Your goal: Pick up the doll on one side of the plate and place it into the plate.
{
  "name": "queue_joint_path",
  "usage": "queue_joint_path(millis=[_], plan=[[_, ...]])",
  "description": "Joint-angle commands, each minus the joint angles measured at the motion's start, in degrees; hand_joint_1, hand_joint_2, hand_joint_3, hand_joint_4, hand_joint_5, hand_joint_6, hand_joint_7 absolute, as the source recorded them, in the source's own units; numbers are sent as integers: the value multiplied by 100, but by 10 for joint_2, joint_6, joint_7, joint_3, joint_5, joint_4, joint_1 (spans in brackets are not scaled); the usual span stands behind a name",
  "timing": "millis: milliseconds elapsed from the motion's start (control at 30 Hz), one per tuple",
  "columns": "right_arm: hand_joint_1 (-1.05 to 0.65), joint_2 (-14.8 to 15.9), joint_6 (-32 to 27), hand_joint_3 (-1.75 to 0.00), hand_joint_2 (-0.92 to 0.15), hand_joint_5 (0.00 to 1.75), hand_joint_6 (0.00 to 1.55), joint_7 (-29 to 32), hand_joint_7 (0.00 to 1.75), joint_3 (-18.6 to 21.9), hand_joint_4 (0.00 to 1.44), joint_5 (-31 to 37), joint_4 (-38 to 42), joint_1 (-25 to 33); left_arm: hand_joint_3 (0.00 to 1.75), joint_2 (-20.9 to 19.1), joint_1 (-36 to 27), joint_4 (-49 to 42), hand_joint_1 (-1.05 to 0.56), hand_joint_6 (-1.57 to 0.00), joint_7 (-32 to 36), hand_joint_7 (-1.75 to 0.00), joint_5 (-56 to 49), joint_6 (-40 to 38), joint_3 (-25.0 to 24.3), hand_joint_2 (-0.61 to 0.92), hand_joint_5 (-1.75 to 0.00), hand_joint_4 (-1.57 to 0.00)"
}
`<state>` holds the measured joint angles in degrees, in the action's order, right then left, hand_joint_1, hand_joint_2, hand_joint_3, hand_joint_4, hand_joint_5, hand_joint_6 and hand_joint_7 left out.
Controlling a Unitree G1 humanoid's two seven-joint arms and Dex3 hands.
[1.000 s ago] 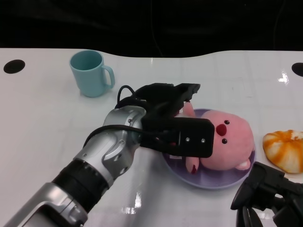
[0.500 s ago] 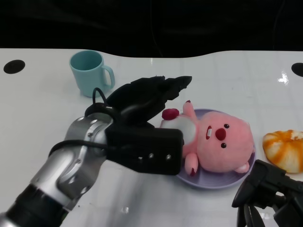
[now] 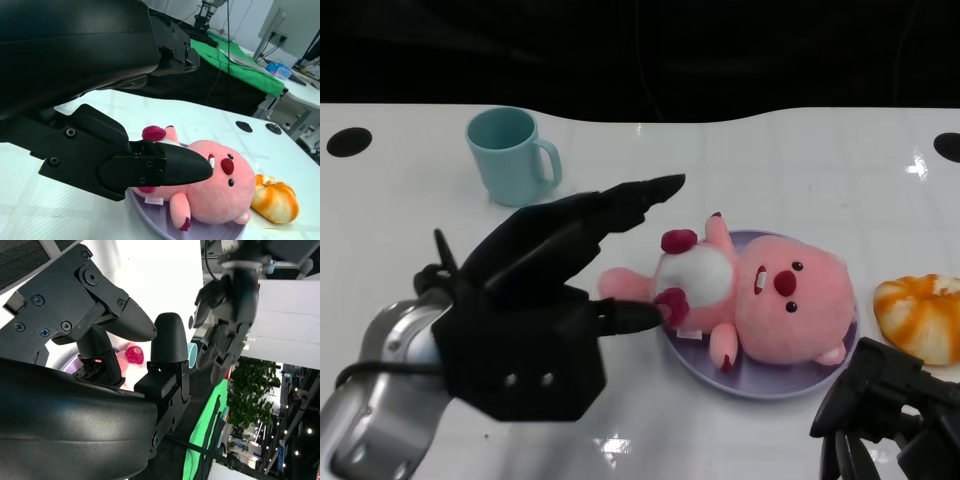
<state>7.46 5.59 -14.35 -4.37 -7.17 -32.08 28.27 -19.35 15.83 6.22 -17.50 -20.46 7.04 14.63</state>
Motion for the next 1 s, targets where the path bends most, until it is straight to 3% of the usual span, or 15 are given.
queue_joint_path(millis=[33, 200, 300, 333, 400, 467, 567, 667, 800, 1000], plan=[[-17, 6, 4, -149, -40, 175, 58, 1, 157, 6, 71, -1, 1, -1, 25, 6, -35, 2, -61, -46, 30, -10, 34, 44, -33, 92, -58, -35], [-17, 6, -2, -149, -40, 175, 58, 1, 157, 5, 71, -3, 0, -2, 11, 42, -87, 8, -34, -59, 27, -10, 132, 57, -68, 91, -87, -38], [-17, 5, -2, -148, -40, 175, 58, 1, 157, 5, 71, -4, 2, -3, 9, 71, -125, 20, -19, -75, 31, -17, 187, 55, -87, 92, -102, -51], [-17, 6, -1, -149, -40, 175, 58, -1, 157, 5, 71, -7, 3, -3, 14, 82, -137, 25, -16, -79, 29, -22, 212, 48, -93, 91, -107, -55], [-17, 6, -1, -149, -40, 175, 58, -2, 157, 5, 71, -8, 2, -3, 72, 96, -157, 38, -10, -71, 20, -60, 255, 32, -101, 65, -118, -59], [-17, 7, 1, -149, -41, 175, 58, -2, 157, 5, 71, -6, 1, -2, 107, 102, -177, 54, -8, -61, 15, -95, 286, 16, -107, 52, -128, -59], [-17, 6, -7, -149, -40, 175, 58, -1, 157, 4, 71, -9, -5, 2, 122, 104, -209, 80, -8, -57, 14, -120, 313, -16, -115, 49, -140, -60], [-18, 6, -4, -148, -40, 175, 58, -1, 157, 4, 71, -7, -3, 1, 123, 108, -234, 112, -9, -53, 16, -136, 358, -74, -121, 51, -150, -59], [-20, 6, -9, -148, -40, 175, 59, -1, 157, 3, 71, -8, -6, 2, 132, 118, -273, 178, -12, -52, 43, -149, 430, -201, -130, 48, -161, -64], [-20, 5, -10, -147, -41, 175, 58, -1, 157, 3, 70, -9, -6, 0, 138, 115, -300, 235, -12, -59, 54, -159, 481, -300, -144, 49, -173, -74]])
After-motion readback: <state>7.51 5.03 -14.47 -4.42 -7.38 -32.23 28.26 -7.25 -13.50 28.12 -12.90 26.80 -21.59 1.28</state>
